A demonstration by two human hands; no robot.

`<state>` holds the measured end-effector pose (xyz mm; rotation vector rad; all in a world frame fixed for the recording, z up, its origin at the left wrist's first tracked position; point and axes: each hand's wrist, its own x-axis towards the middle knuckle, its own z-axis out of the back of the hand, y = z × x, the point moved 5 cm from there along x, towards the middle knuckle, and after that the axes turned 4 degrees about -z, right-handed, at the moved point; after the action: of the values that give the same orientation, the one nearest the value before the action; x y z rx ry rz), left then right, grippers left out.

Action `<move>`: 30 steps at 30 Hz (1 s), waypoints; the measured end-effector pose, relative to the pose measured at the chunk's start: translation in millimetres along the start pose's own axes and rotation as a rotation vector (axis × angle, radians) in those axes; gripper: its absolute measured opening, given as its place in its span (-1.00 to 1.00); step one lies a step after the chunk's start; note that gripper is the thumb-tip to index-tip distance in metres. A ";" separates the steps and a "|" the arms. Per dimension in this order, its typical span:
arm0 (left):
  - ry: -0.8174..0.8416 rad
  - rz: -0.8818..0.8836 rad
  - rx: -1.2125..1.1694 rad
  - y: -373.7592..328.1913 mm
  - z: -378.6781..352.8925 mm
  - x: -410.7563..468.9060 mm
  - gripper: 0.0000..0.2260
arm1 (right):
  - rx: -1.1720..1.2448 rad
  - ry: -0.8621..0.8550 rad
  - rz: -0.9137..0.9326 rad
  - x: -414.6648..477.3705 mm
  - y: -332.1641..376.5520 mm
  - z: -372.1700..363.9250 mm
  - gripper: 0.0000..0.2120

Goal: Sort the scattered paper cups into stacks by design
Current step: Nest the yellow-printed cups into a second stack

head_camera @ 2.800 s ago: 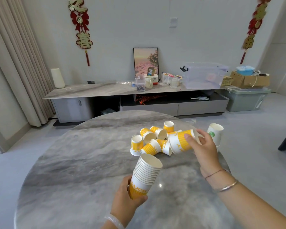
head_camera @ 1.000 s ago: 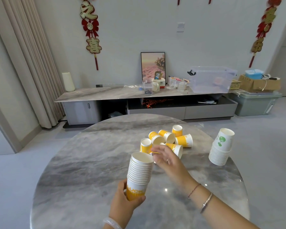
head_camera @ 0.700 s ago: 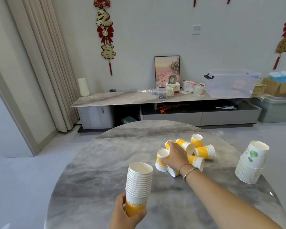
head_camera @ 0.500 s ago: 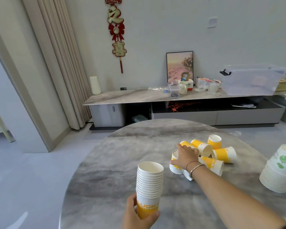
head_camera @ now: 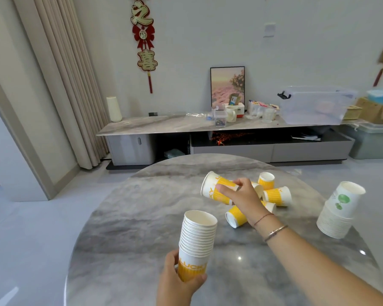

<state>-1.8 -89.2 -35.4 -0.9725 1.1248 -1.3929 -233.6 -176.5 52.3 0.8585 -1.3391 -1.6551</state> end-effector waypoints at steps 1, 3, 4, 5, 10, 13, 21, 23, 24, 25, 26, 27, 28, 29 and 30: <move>0.011 -0.007 0.002 -2.3 -4.0 -3.3 -0.43 | 0.162 0.061 -0.038 -16.0 4.0 8.5 -0.53; 0.034 -0.029 0.003 -7.0 -13.5 -9.1 -0.44 | 0.436 0.190 -0.065 -46.5 12.0 23.0 -0.53; 0.055 -0.040 0.008 -10.9 -20.6 -14.7 -0.44 | 0.522 0.233 -0.059 -62.5 15.4 31.2 -0.54; 0.079 -0.052 0.010 -15.2 -27.8 -19.9 -0.44 | 0.570 0.263 -0.045 -76.7 18.6 36.6 -0.56; 0.140 -0.116 -0.003 -32.3 -51.2 -36.9 -0.45 | 0.575 0.143 0.063 -119.4 19.7 40.7 -0.57; 0.139 -0.148 -0.017 -40.3 -57.3 -45.6 -0.47 | 0.558 0.087 0.084 -132.6 10.6 44.0 -0.54; 0.170 -0.141 -0.024 -38.0 -57.5 -49.5 -0.42 | 0.438 0.137 0.049 -140.2 -6.4 50.6 -0.30; 0.191 -0.126 -0.038 -35.2 -59.9 -50.6 -0.43 | 0.463 0.144 0.037 -139.0 -9.1 52.1 -0.27; 0.205 -0.124 -0.042 -34.7 -61.2 -51.2 -0.45 | 0.501 0.148 0.025 -138.3 -9.5 51.5 -0.26; 0.226 -0.124 -0.048 -34.7 -63.2 -52.0 -0.47 | 0.542 0.152 0.014 -137.8 -9.6 50.5 -0.27; 0.250 -0.124 -0.054 -34.7 -65.4 -52.4 -0.49 | 0.580 0.158 0.007 -137.1 -9.7 48.5 -0.28; 0.271 -0.120 -0.059 -34.9 -67.4 -53.0 -0.49 | 0.610 0.169 -0.001 -137.1 -9.8 45.8 -0.28; 0.288 -0.115 -0.061 -35.0 -69.0 -53.1 -0.49 | 0.635 0.183 -0.012 -137.7 -10.4 42.6 -0.28; 0.298 -0.112 -0.061 -35.1 -69.9 -53.3 -0.48 | 0.645 0.194 -0.021 -138.2 -10.9 39.9 -0.29; 0.301 -0.108 -0.064 -35.8 -70.2 -53.3 -0.46 | 0.639 0.207 -0.022 -139.5 -11.1 37.4 -0.30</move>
<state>-71.4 -27.6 -15.5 -0.8988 1.3624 -1.6385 -208.6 -33.8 50.6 1.3698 -1.7355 -1.1095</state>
